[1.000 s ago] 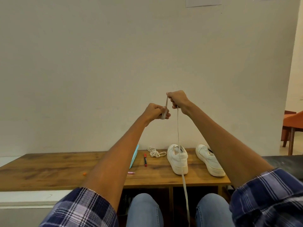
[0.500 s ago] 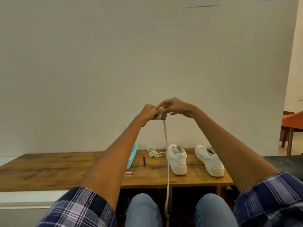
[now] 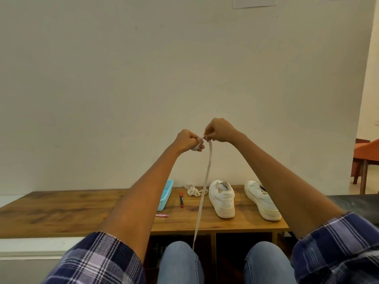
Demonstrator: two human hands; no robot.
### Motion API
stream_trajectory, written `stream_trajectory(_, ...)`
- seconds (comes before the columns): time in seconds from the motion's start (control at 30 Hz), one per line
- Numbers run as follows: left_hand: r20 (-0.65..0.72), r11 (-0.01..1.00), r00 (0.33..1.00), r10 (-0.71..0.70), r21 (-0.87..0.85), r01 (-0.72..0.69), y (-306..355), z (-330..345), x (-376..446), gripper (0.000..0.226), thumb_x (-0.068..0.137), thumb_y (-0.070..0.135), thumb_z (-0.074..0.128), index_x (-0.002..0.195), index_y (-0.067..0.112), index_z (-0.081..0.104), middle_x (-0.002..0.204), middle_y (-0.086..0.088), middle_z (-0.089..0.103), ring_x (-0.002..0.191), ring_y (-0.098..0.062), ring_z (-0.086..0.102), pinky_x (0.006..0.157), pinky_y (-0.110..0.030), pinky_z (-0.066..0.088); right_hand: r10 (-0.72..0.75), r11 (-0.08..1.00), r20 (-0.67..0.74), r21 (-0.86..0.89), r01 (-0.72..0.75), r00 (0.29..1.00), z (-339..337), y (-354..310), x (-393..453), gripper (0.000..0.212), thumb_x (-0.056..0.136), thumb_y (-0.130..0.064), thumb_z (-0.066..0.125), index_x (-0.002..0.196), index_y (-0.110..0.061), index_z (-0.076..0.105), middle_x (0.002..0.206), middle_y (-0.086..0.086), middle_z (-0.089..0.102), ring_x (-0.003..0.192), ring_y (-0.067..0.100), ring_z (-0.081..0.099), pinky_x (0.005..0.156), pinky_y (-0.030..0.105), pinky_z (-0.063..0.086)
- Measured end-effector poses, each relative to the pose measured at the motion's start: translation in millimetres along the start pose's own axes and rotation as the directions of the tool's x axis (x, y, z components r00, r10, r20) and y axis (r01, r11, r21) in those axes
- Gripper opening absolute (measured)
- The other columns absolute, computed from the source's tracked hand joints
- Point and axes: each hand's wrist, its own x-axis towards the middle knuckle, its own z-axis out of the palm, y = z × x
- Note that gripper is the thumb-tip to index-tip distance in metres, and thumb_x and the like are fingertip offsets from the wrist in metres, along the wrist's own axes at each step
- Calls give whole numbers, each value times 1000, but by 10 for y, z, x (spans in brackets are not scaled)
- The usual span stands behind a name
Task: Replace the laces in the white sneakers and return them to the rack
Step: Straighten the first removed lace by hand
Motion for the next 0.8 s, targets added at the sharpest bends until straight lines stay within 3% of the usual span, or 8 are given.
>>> stream_trajectory(0.13, 44, 999, 999, -19, 51, 16, -51, 3, 28, 24, 94, 5, 53, 108, -11, 64, 105, -25, 67, 61, -6, 65, 62, -10, 53, 14, 990, -28, -141, -18, 999, 4, -55, -3, 14, 88, -16, 61, 96, -13, 72, 98, 1, 71, 96, 18, 62, 74, 28, 44)
stream_trajectory(0.27, 120, 996, 991, -51, 79, 42, 25, 8, 20, 26, 95, 7, 52, 112, -9, 63, 110, -23, 67, 71, -11, 65, 77, -20, 53, 37, 977, -59, -207, -49, 998, 30, -50, 31, 16, 91, -12, 56, 98, -15, 70, 104, 0, 69, 101, 21, 60, 88, 36, 46)
stream_trajectory(0.4, 188, 996, 978, -87, 46, 79, 65, -43, -6, 26, 95, 1, 47, 113, -14, 60, 110, -28, 64, 59, -7, 66, 61, -13, 55, 80, 990, -9, -112, -81, 997, -53, -7, 68, 17, 91, -14, 54, 93, -14, 71, 85, -2, 67, 91, 19, 60, 85, 36, 46)
stream_trajectory(0.47, 208, 994, 973, -105, 22, 103, 73, -62, -24, 27, 96, 1, 47, 113, -14, 60, 111, -27, 64, 60, -8, 67, 62, -14, 56, 81, 996, 20, -42, -80, 997, -125, -7, 65, 17, 90, -13, 54, 90, -14, 71, 73, -5, 62, 84, 16, 60, 84, 35, 48)
stream_trajectory(0.57, 254, 982, 961, -113, -121, 148, 132, -70, -62, 27, 97, 1, 43, 114, -14, 59, 105, -24, 65, 64, -11, 69, 64, -16, 56, 89, 995, 16, -46, -88, 996, -181, -5, 62, 19, 88, -11, 52, 88, -15, 71, 78, -2, 64, 87, 19, 61, 85, 37, 49)
stream_trajectory(0.67, 310, 926, 945, -105, -317, 206, 231, -83, -108, 26, 97, 1, 38, 105, -10, 61, 85, -12, 69, 66, -13, 69, 66, -19, 57, 101, 995, -4, 9, -101, 995, -156, 14, 68, 21, 89, -9, 50, 89, -12, 70, 97, 5, 69, 88, 20, 58, 84, 37, 48)
stream_trajectory(0.8, 271, 825, 962, -37, -535, 183, 301, -113, -114, 25, 95, 1, 38, 93, -3, 63, 73, -4, 71, 66, -12, 68, 67, -18, 56, 56, 991, 24, 117, -59, 998, -23, 36, -6, 19, 93, -10, 50, 100, -1, 65, 108, 18, 66, 88, 22, 53, 68, 26, 37)
